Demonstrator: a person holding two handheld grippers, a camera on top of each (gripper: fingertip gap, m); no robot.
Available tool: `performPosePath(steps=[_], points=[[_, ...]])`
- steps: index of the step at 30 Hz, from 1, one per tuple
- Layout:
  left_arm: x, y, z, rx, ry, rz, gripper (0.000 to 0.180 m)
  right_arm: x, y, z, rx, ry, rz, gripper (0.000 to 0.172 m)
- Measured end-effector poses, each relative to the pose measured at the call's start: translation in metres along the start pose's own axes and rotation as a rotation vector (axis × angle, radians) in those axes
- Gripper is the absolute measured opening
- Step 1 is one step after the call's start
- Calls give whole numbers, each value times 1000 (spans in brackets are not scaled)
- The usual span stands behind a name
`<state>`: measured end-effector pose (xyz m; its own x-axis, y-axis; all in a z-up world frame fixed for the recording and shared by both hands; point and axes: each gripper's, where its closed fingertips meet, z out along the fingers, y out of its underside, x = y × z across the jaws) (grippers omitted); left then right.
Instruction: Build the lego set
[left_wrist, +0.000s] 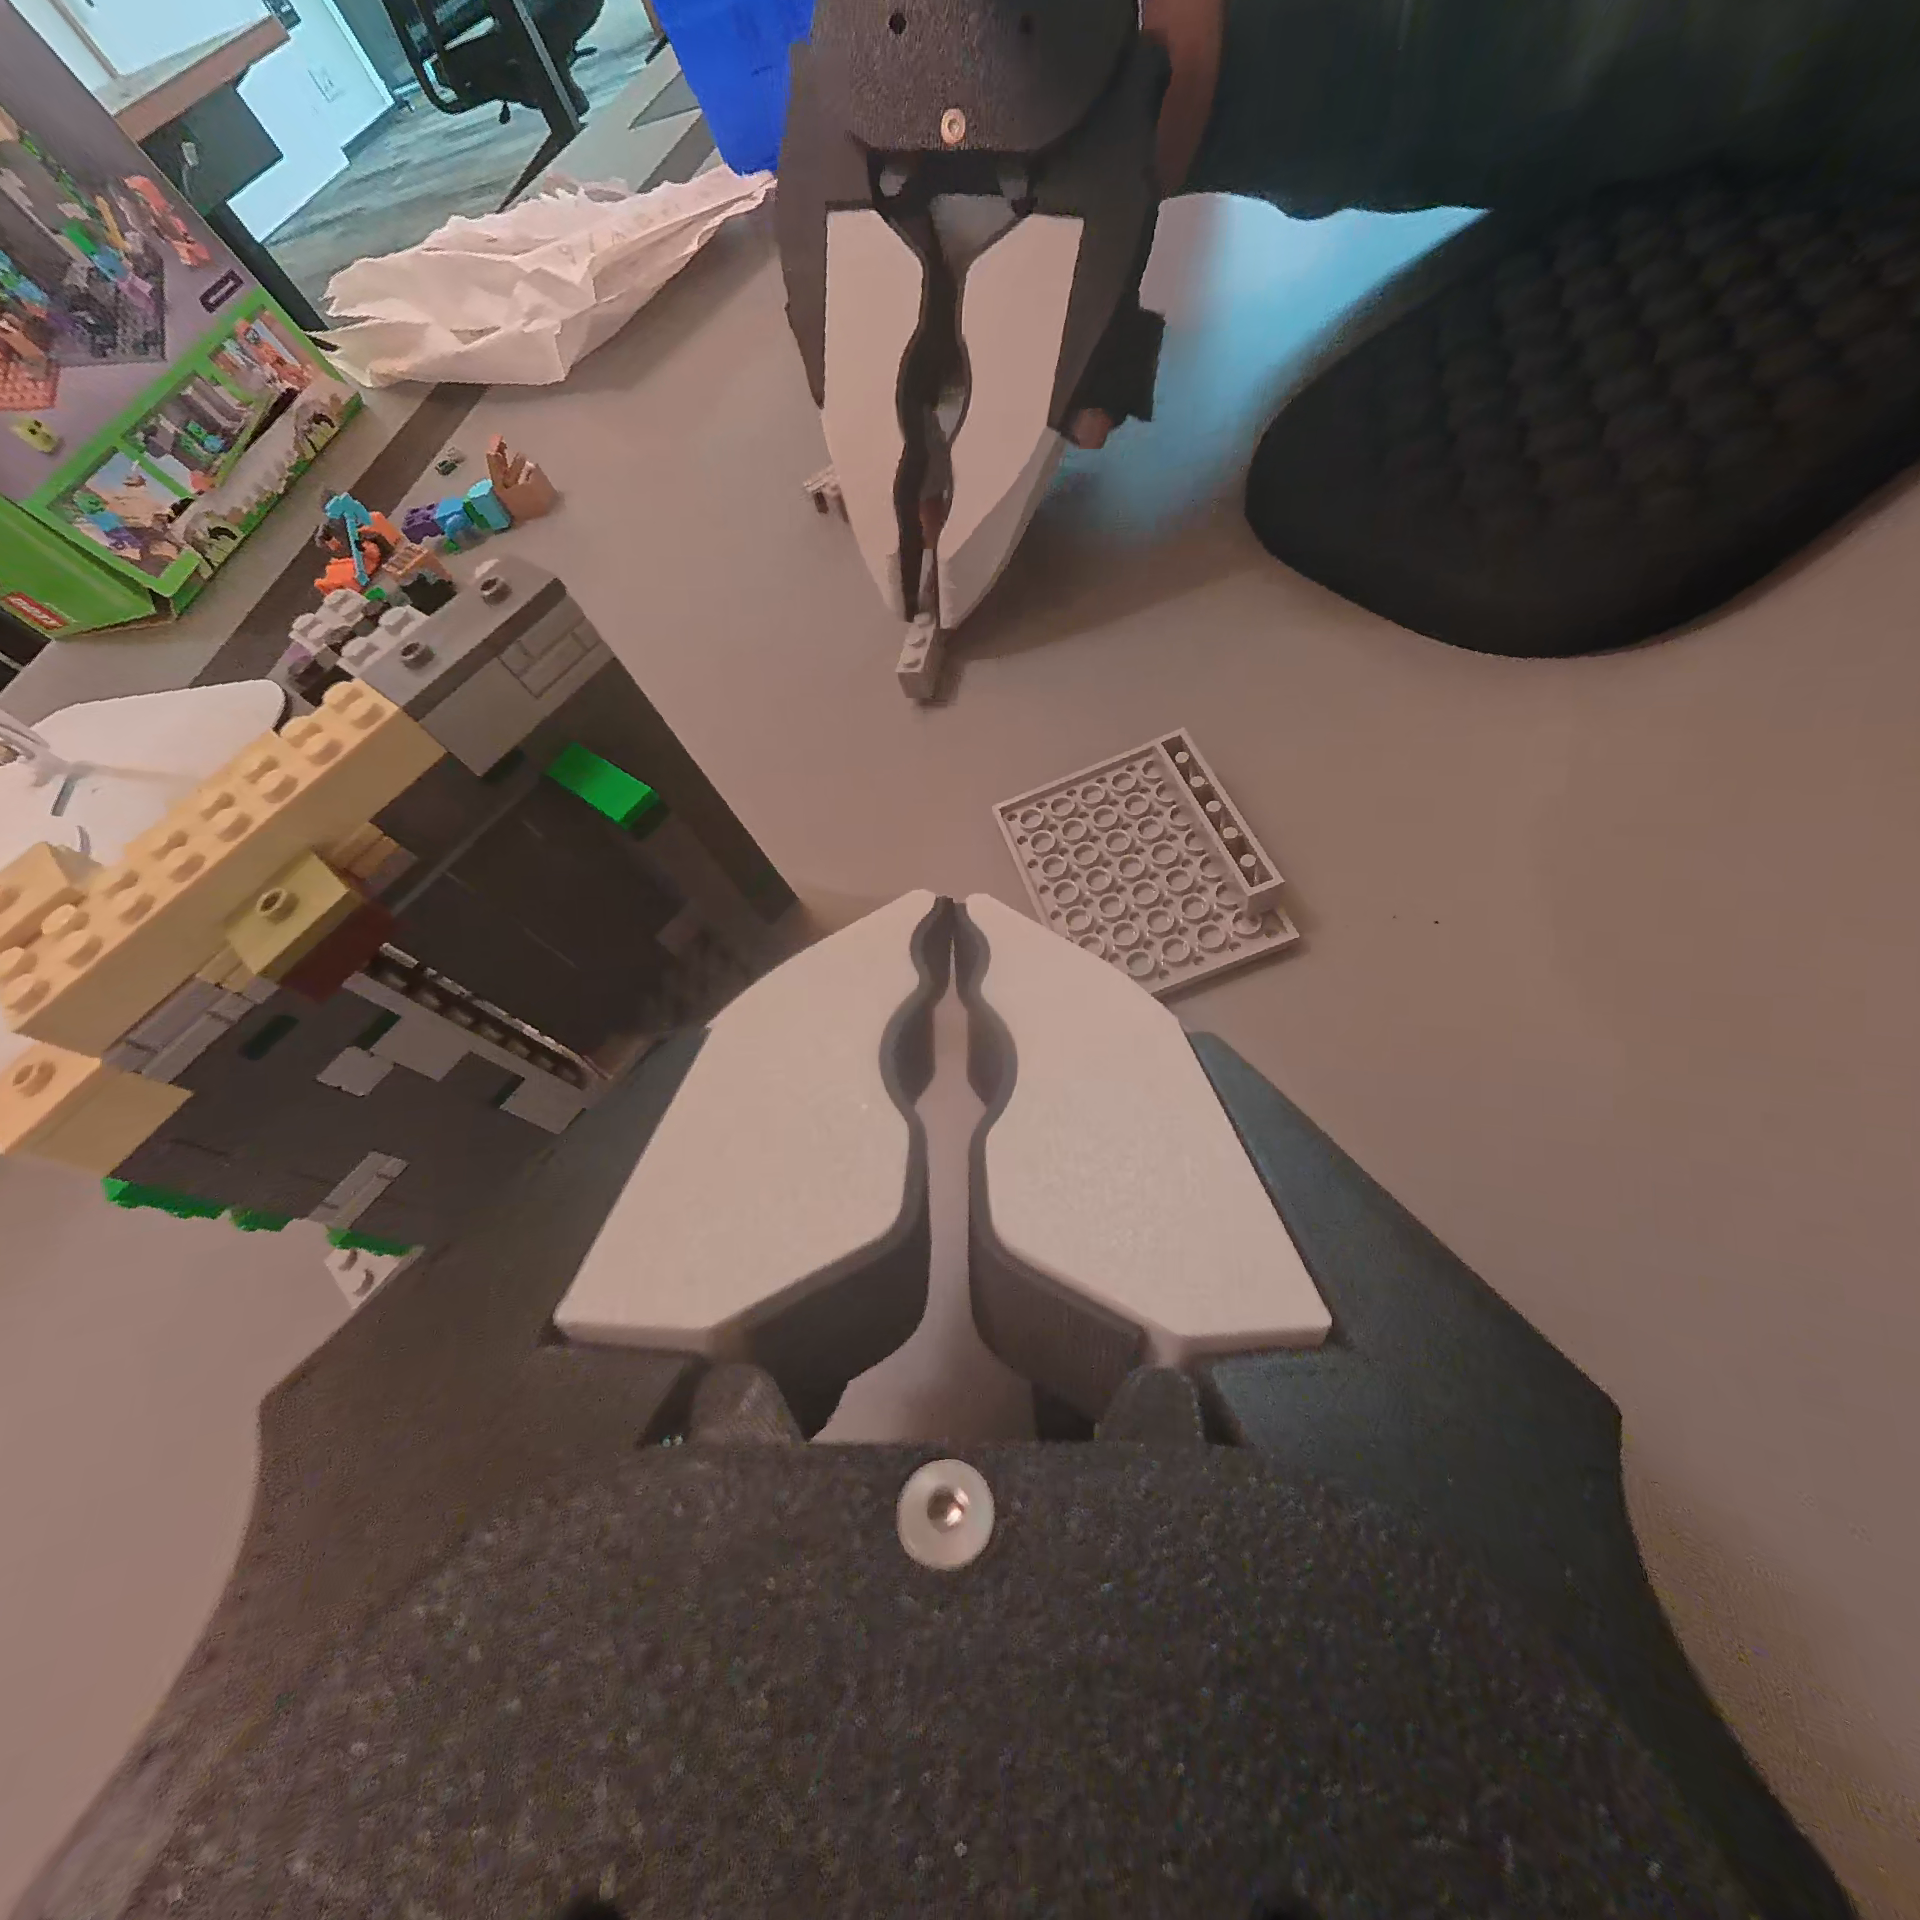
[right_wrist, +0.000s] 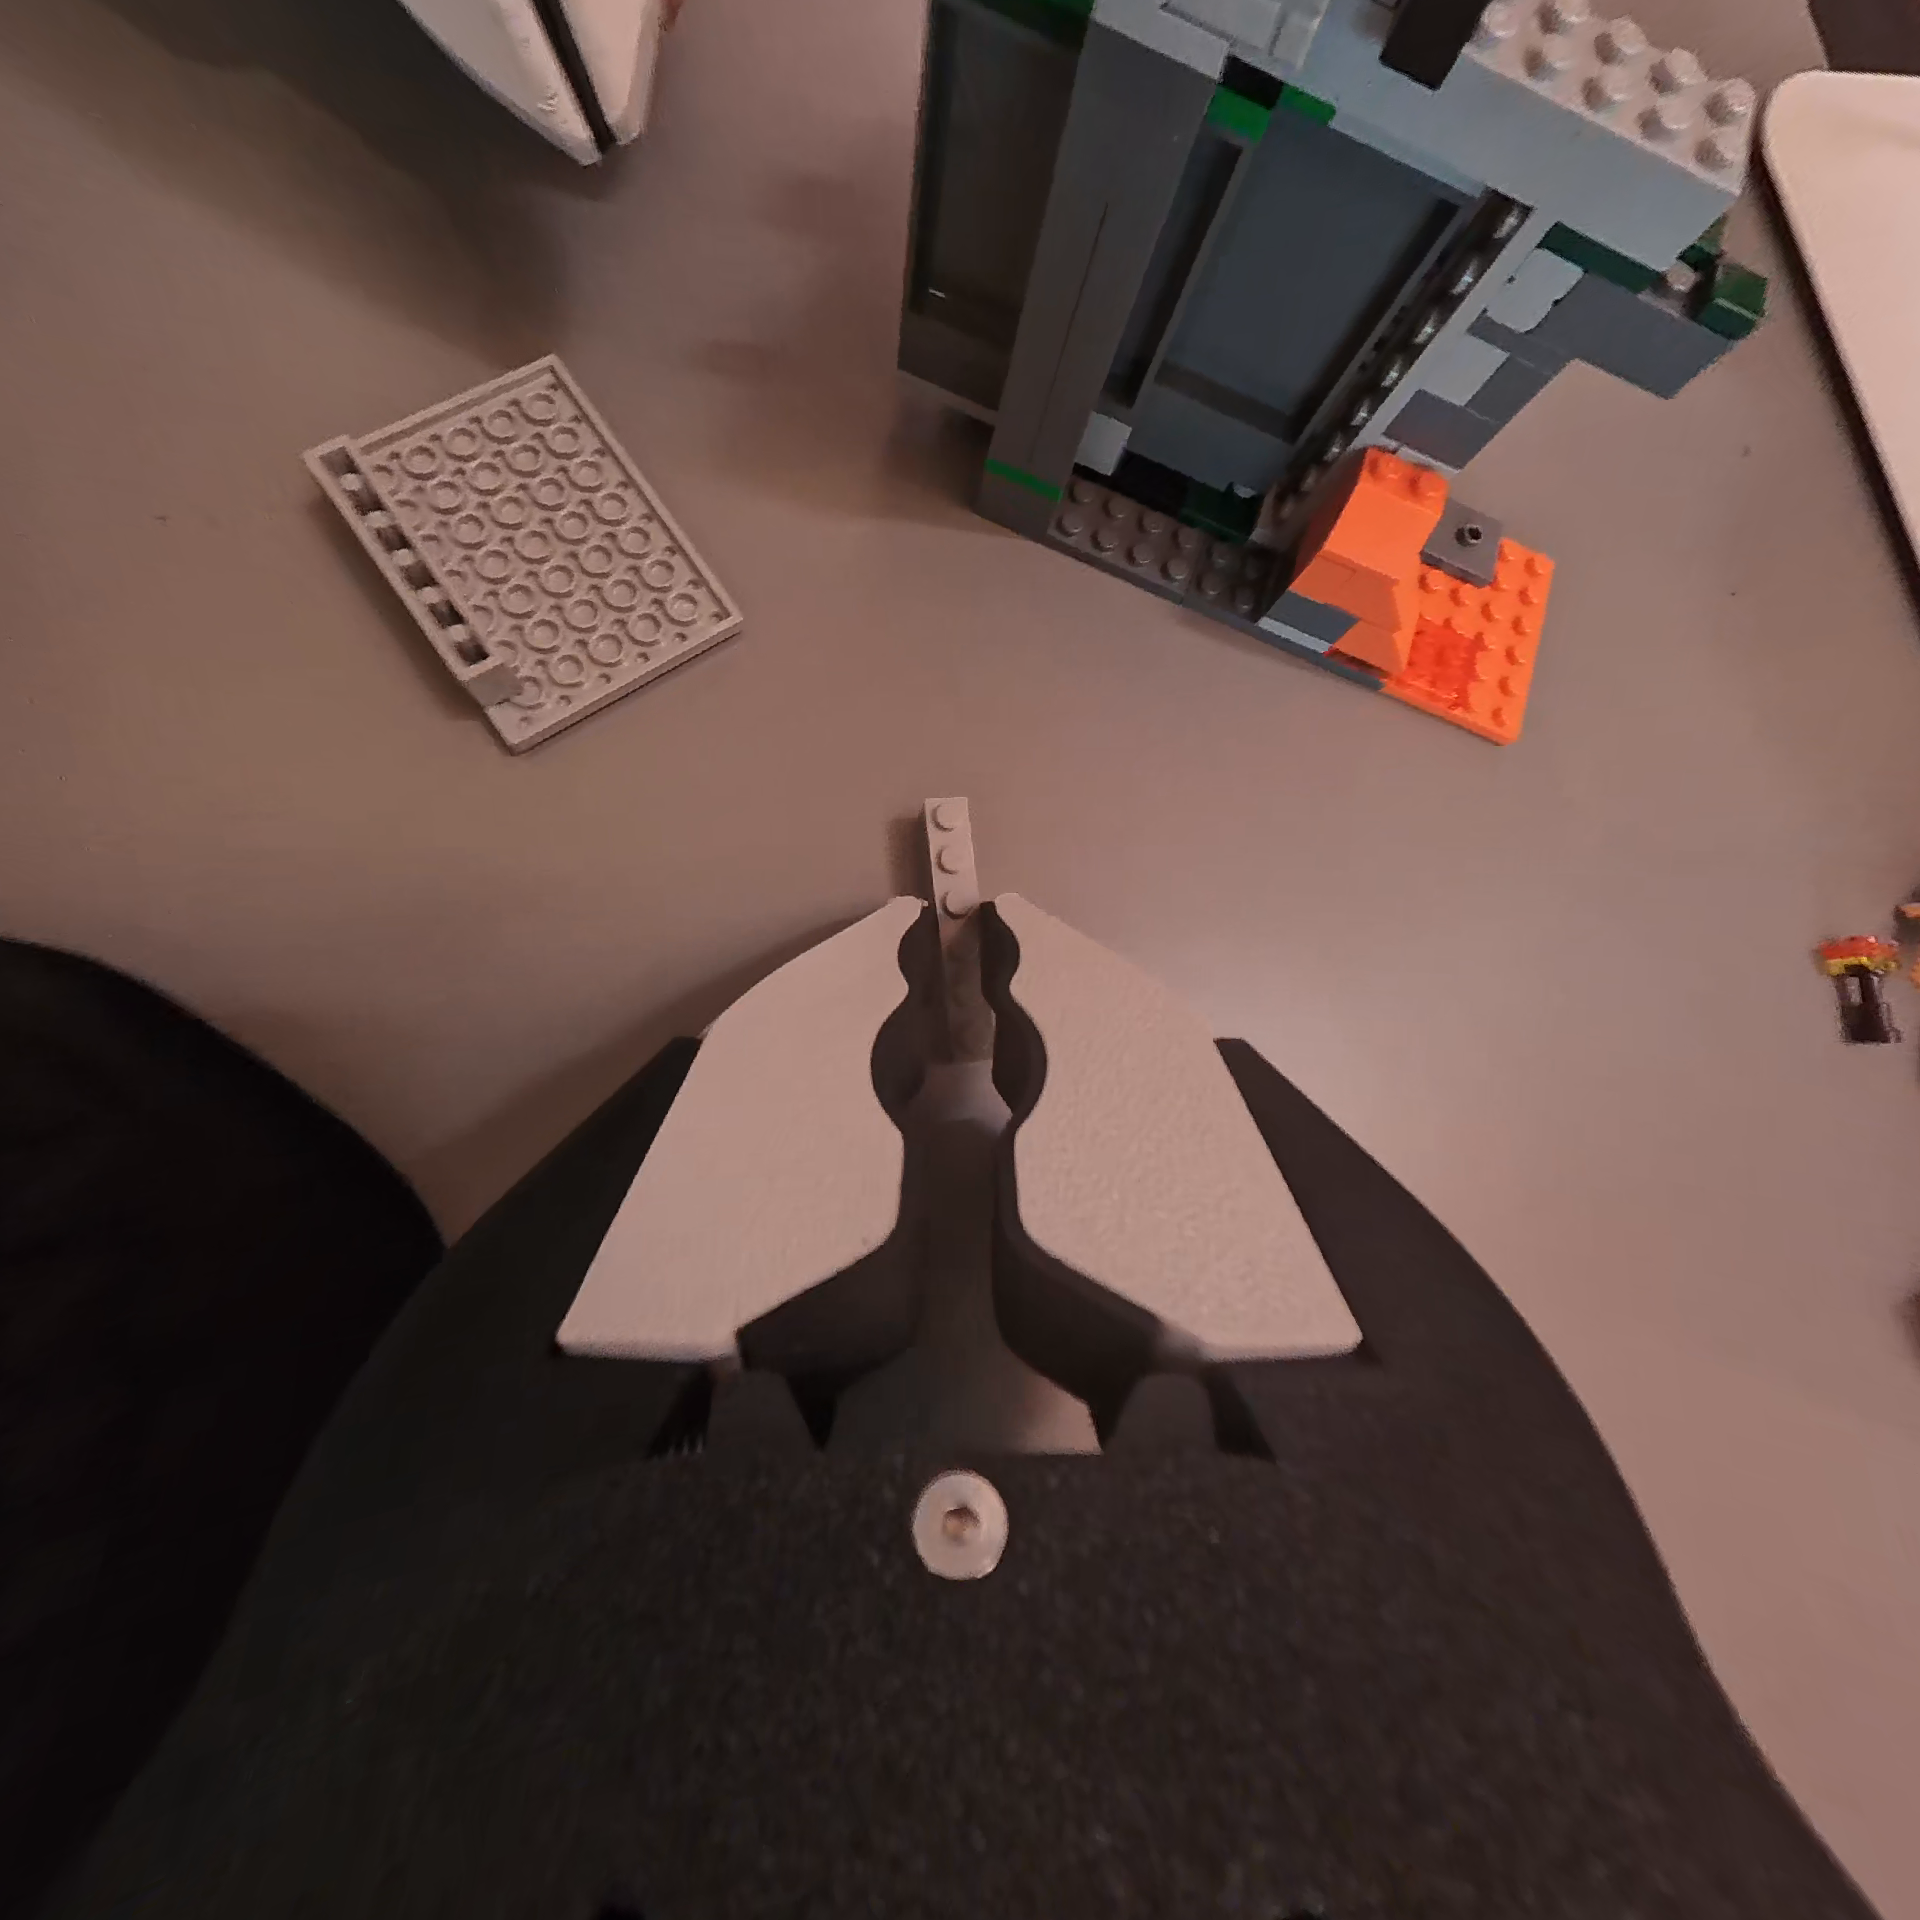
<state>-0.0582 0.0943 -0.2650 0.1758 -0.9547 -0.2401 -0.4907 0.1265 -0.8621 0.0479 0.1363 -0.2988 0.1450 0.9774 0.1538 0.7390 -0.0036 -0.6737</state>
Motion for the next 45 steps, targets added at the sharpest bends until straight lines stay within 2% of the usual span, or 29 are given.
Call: performPosePath(steps=[5,7,10,12,14,19,24,28,36,41,43,45], points=[[1,1,1,-6,9,2,0,-27,-7,-17,45,-155,-34,7],[2,2,2,-8,13,1,0,-38,-3,-19,10,-206,-49,8],[2,3,3,-13,15,0,0,-39,8,-17,-70,-193,-67,9],[2,3,2,-13,14,0,0,-30,6,-25,-51,-170,-26,20],[1,3,2,-9,12,-1,0,-8,4,-41,18,-85,29,20],[3,3,3,-11,21,3,0,62,47,-78,7,220,202,16],[4,4,3,-20,25,11,0,77,67,-68,-6,259,270,10],[2,4,2,-17,18,10,0,70,65,-54,-4,197,275,13],[2,5,2,-22,22,13,0,70,67,-43,-58,200,266,16],[2,5,2,-22,19,11,0,75,68,-41,-89,235,246,9],[1,4,2,-18,19,7,0,77,63,-43,-59,246,237,9],[1,2,3,-7,16,0,0,73,42,-49,42,247,191,9]])
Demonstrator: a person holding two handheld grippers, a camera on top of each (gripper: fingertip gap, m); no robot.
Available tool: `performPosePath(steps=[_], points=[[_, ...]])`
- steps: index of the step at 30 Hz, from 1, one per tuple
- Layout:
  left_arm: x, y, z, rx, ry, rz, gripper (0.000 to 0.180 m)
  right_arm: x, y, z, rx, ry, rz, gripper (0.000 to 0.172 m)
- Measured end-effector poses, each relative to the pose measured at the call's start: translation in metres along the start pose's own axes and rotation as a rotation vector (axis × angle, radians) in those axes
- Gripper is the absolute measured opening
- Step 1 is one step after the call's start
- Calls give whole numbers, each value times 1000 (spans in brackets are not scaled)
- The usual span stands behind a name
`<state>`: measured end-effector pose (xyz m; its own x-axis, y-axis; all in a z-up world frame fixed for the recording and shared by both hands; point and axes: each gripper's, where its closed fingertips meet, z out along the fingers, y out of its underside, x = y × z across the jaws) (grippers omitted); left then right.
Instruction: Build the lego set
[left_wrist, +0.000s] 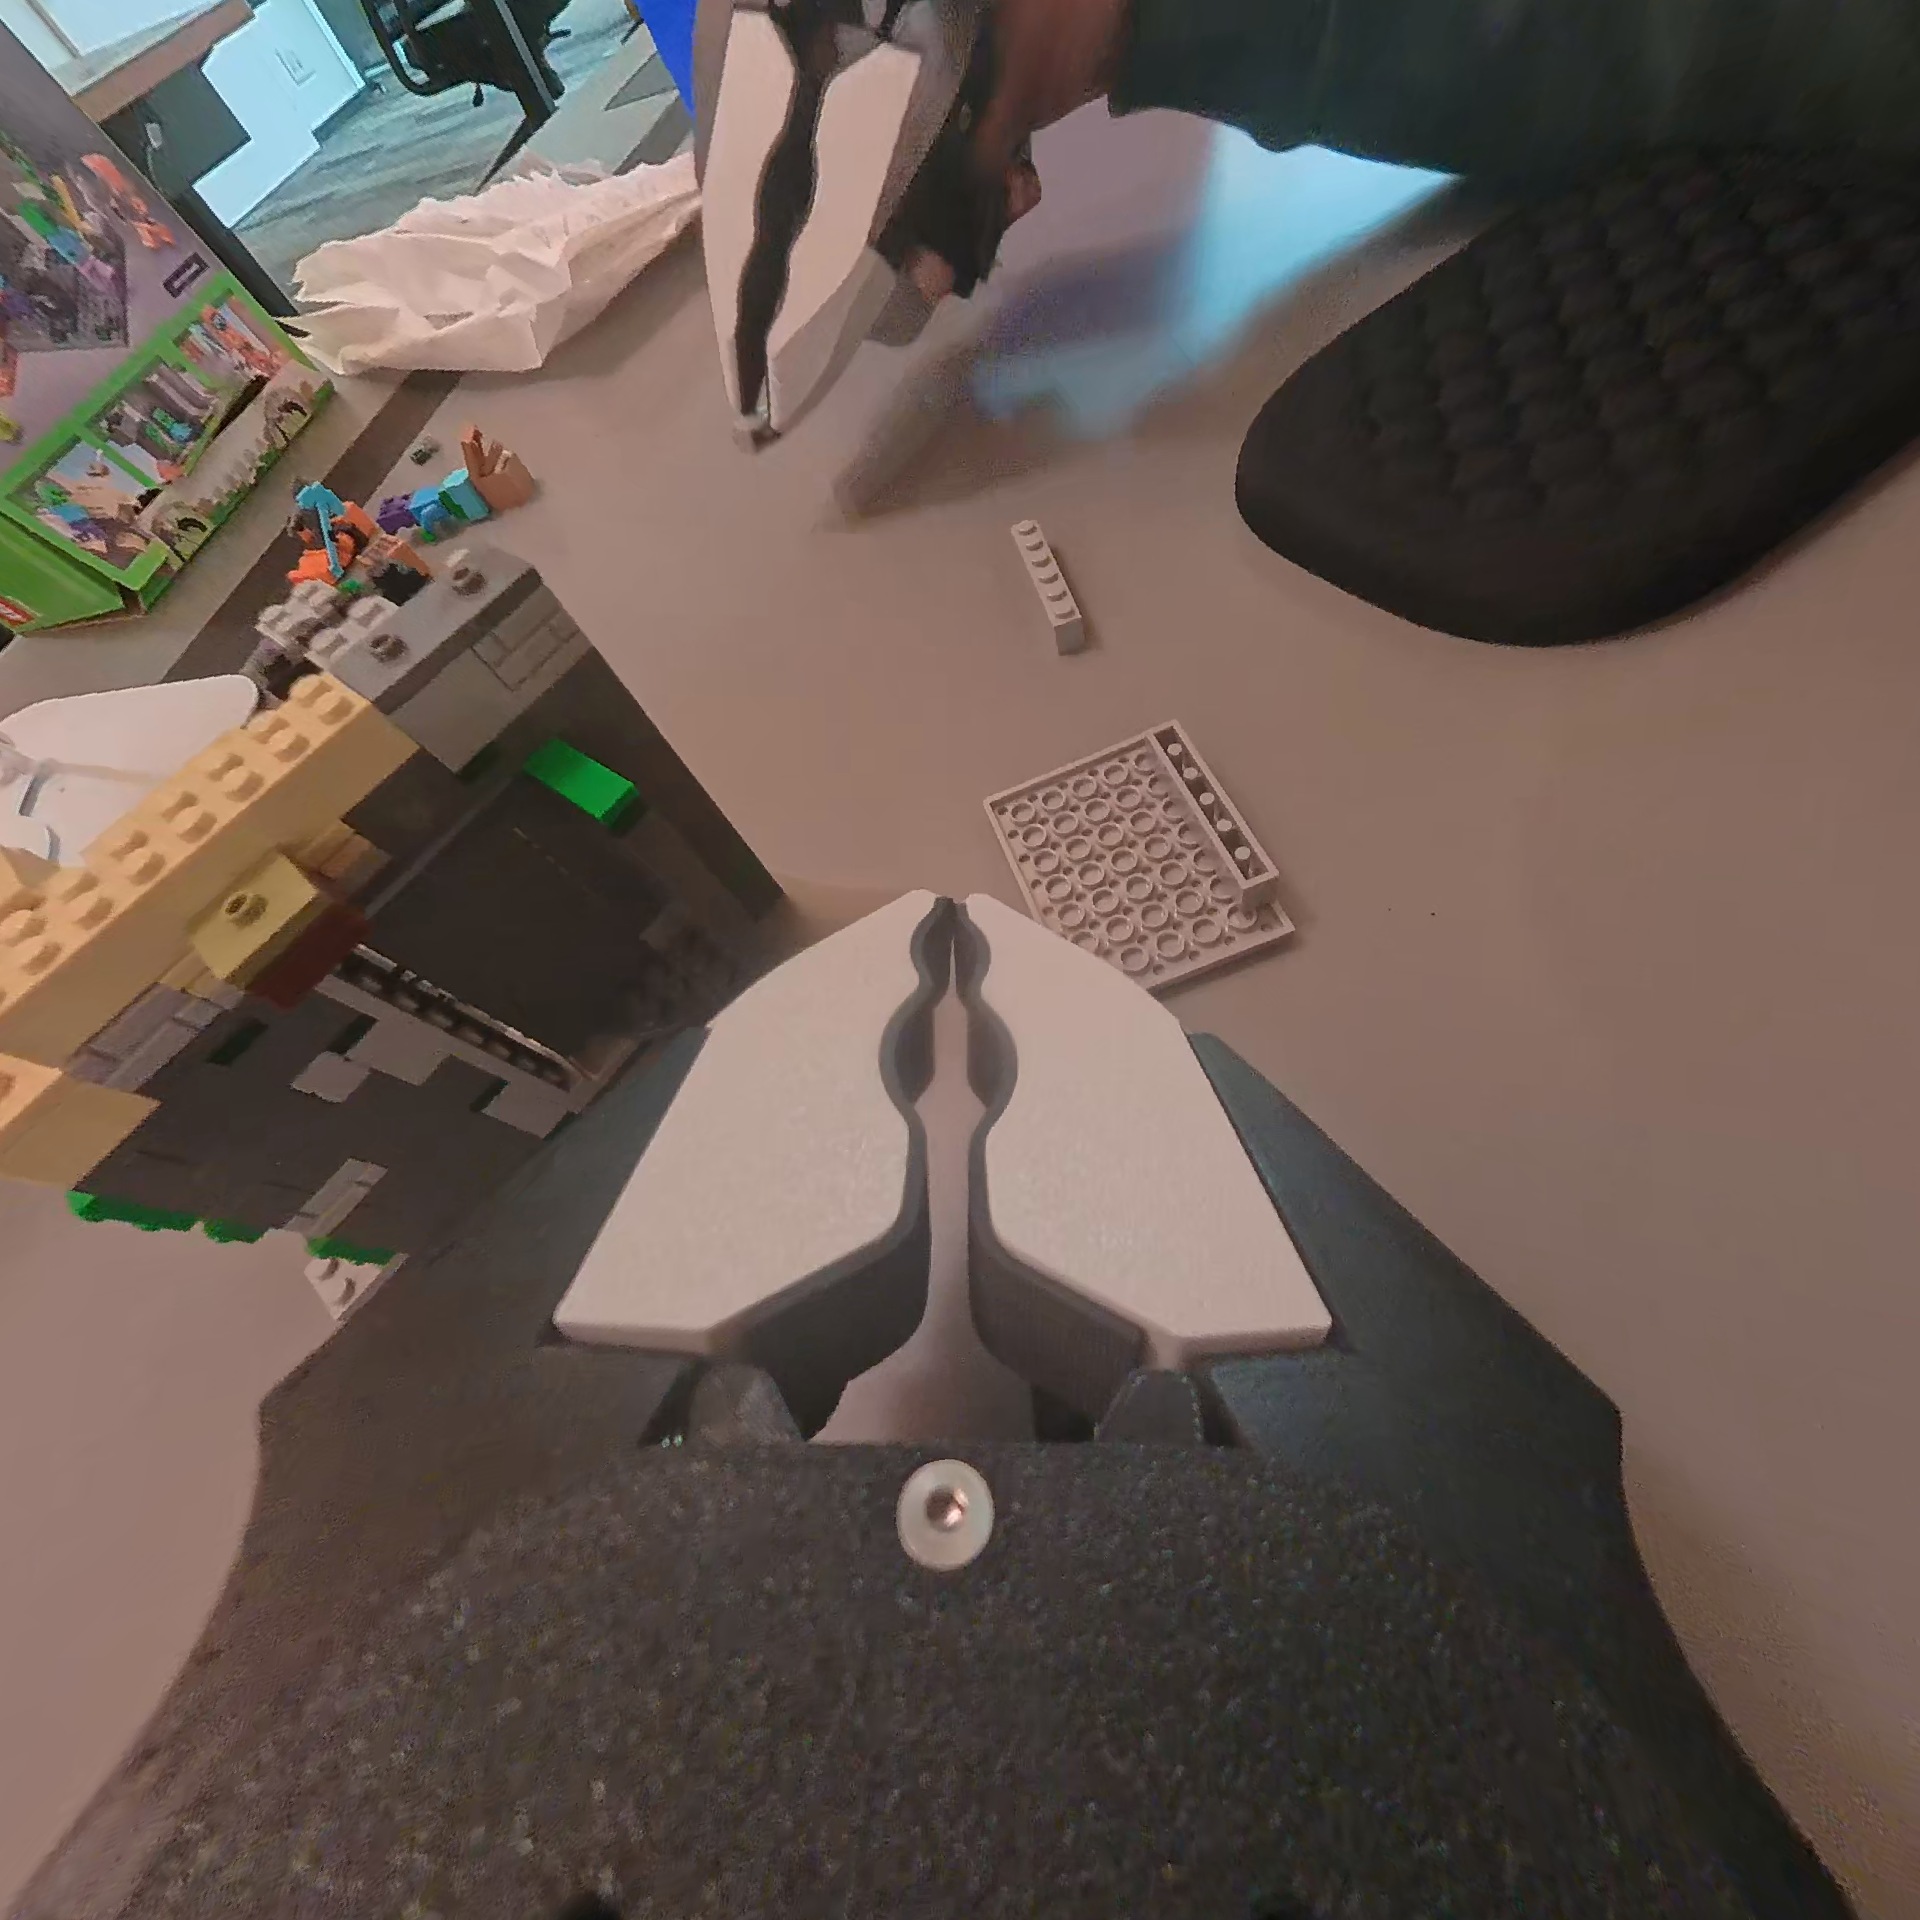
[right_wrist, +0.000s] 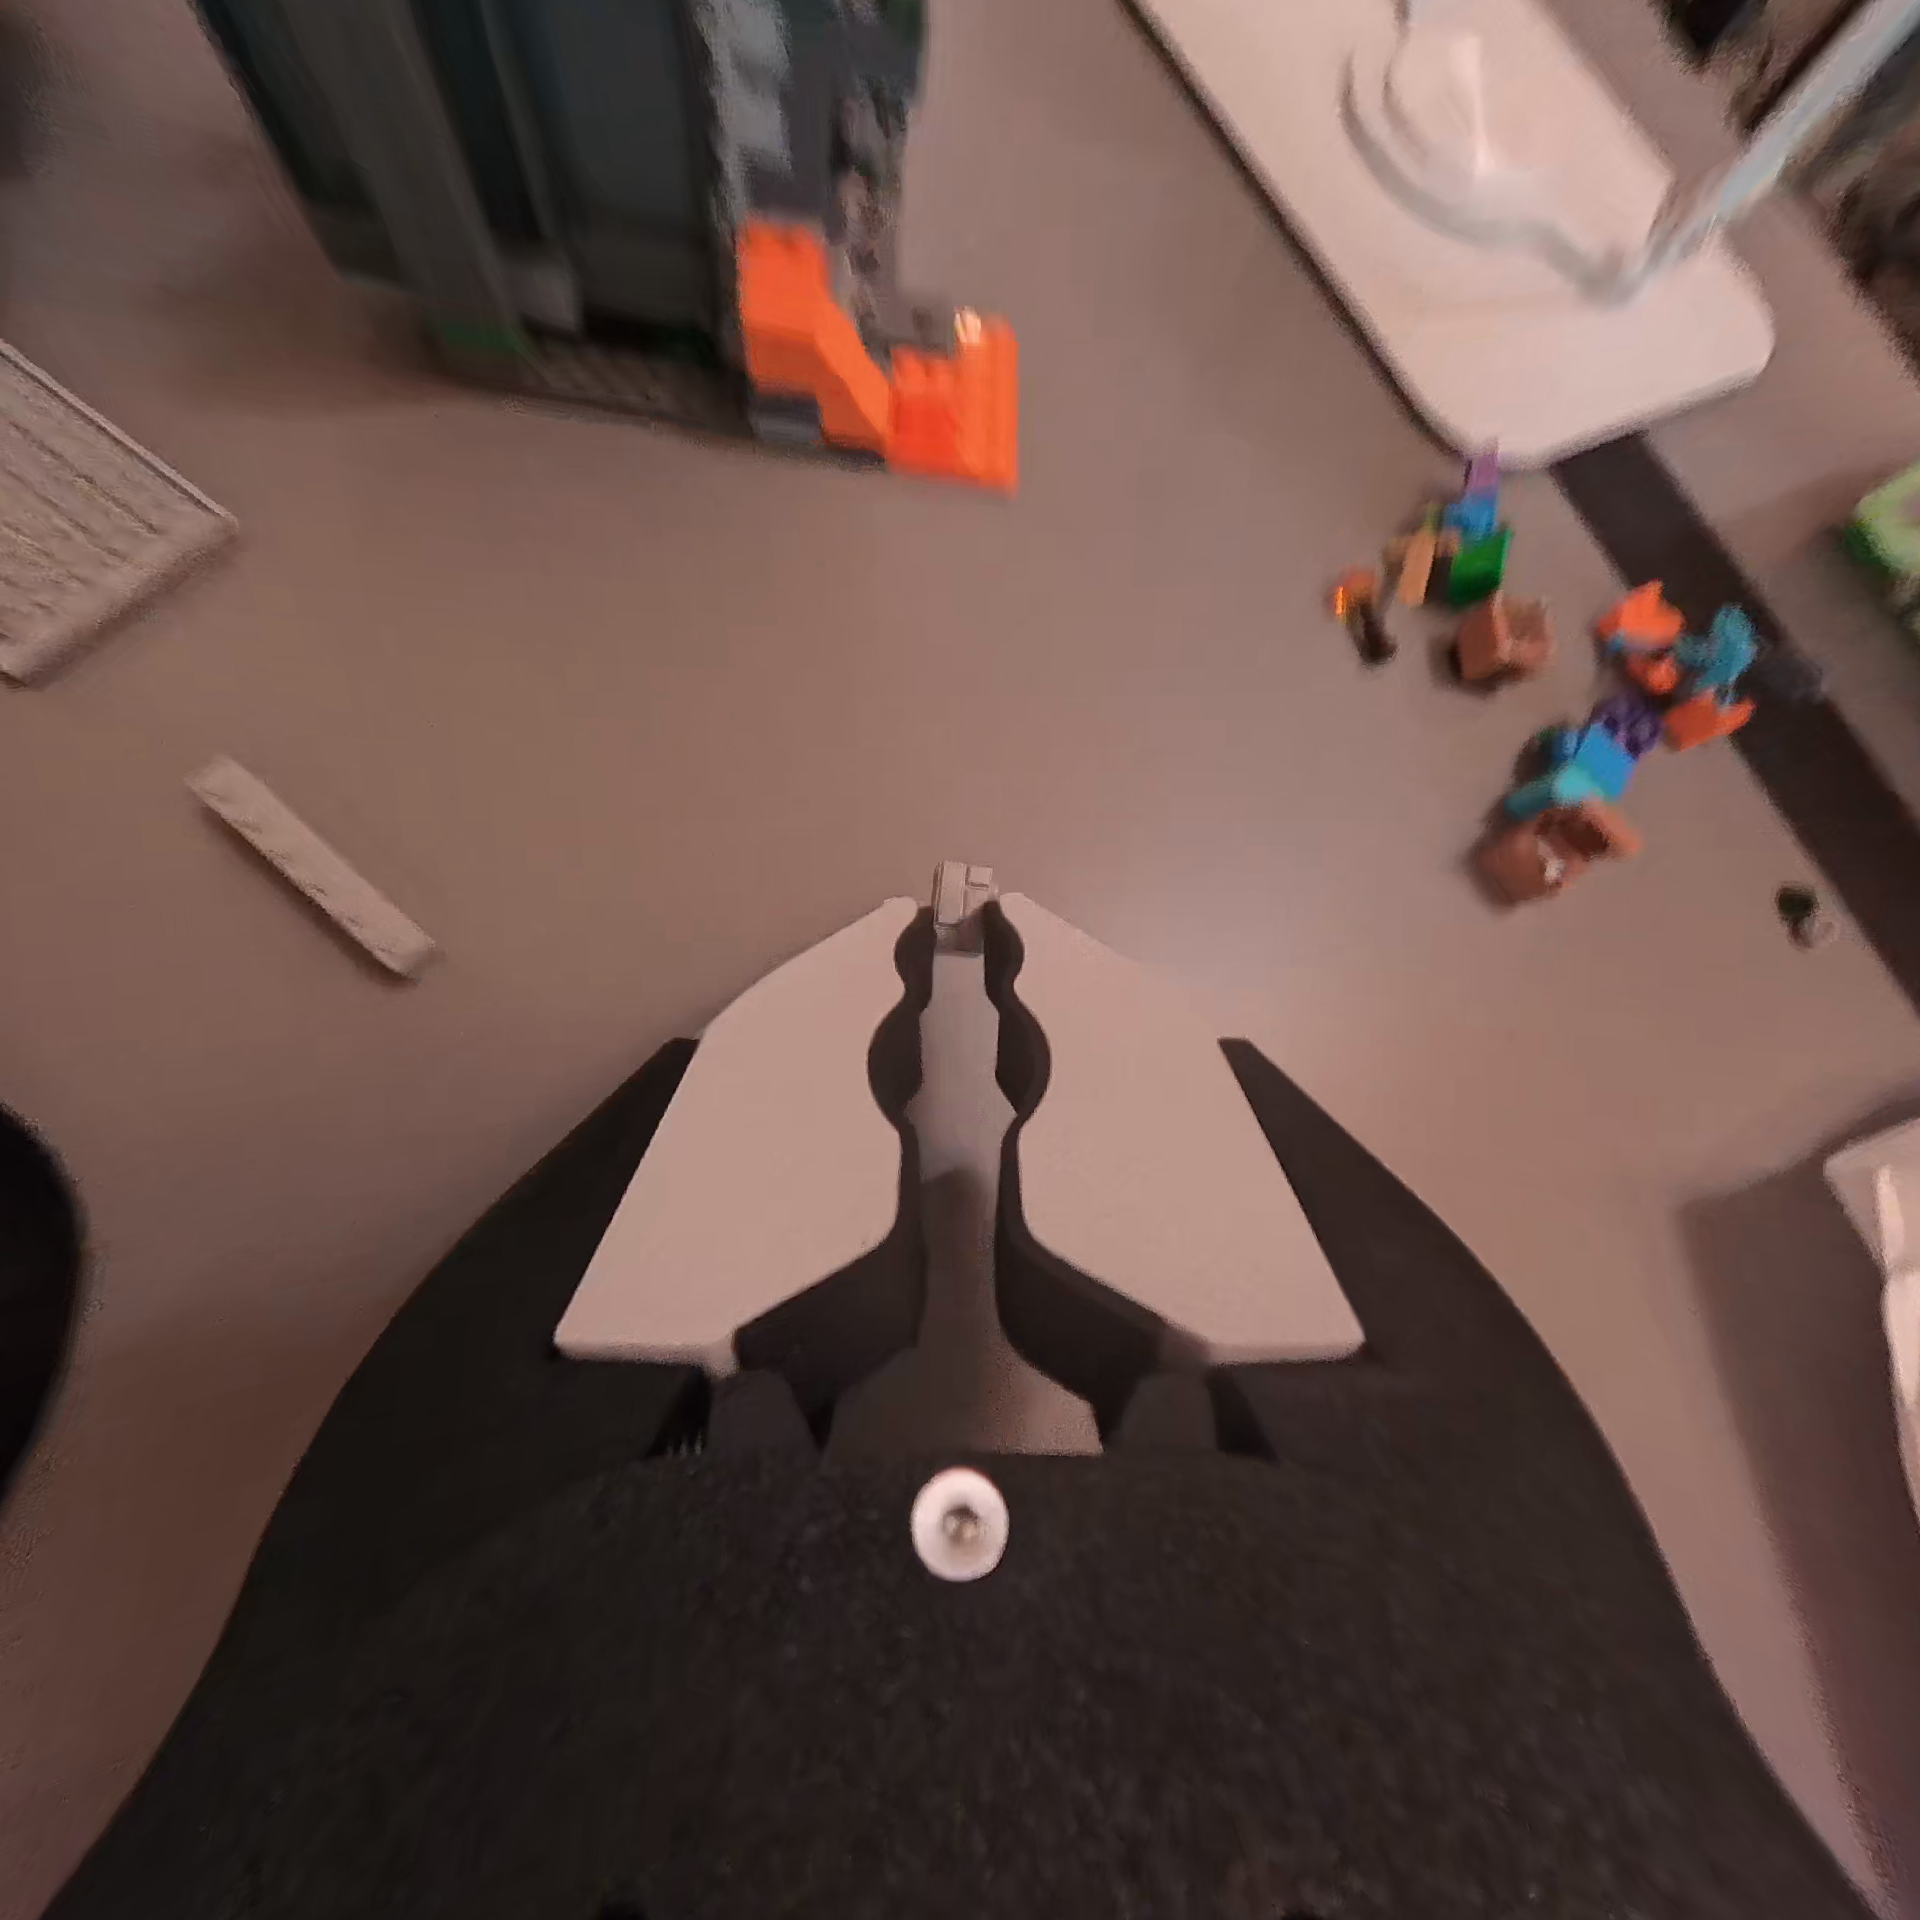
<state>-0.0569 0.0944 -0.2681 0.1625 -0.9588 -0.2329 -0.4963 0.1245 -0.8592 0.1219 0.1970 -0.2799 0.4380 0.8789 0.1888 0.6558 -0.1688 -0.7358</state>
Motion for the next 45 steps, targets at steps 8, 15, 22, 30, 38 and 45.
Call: performPosePath(steps=[8,15,22,30,38,45], points=[[-3,-40,-2,172,-109,87,13,-120,-105,-9,363,-442,-23,9],[15,-63,-6,249,-161,262,17,-169,-131,-11,481,-722,101,9],[8,-76,-7,265,-292,321,17,-164,-140,-17,551,-751,202,9],[7,-78,-4,260,-332,352,18,-163,-142,-16,567,-784,273,8],[8,-77,-3,252,-334,378,15,-162,-142,-14,557,-803,314,8],[11,-73,-2,235,-302,367,8,-160,-138,-11,543,-786,317,3]])
